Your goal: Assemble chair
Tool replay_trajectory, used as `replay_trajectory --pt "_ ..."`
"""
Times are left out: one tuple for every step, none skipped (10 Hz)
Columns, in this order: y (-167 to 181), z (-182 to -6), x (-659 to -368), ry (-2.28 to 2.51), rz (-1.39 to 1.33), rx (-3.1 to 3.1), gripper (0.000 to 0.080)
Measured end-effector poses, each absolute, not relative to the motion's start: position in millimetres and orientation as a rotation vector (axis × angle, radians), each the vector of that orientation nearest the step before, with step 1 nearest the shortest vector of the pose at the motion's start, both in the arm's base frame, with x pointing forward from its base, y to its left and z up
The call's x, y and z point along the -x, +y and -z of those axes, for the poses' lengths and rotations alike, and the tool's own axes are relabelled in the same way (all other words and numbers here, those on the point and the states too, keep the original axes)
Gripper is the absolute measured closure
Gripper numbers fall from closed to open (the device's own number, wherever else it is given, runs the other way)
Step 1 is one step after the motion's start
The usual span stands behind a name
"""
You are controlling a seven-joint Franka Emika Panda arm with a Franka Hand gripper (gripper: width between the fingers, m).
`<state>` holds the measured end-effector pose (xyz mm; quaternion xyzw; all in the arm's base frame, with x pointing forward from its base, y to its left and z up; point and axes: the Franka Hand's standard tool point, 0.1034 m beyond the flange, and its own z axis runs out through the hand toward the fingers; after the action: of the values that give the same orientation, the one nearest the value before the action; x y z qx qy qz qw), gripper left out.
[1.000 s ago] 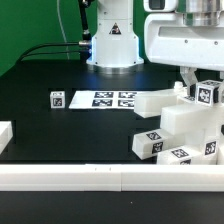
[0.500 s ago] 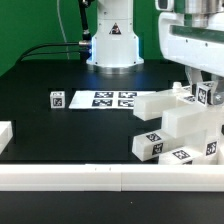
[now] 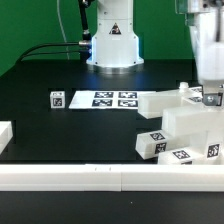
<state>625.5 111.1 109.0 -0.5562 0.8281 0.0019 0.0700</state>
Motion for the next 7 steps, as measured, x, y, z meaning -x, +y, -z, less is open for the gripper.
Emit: replay_trajectory --pt "112.9 -109.6 -625.7 2.505 -0.014 1.641 0.0518" --pt "114.4 -109.7 -625.8 2.513 -0.032 1.611 0.0518" --pt "114.3 -109.4 -626.5 2.534 -0.042 1.552 0.0518" --pt "113.9 -109.4 -627.3 2.518 -0.040 1.554 0.0518" --pt "113.9 -109.3 -627.2 2.503 -0.037 1.579 0.0515" --pt "114.1 -108.8 -627.0 2.500 -0.036 1.585 0.0515" --pt "113.9 -108.5 -626.9 2.482 -0.033 1.614 0.0342"
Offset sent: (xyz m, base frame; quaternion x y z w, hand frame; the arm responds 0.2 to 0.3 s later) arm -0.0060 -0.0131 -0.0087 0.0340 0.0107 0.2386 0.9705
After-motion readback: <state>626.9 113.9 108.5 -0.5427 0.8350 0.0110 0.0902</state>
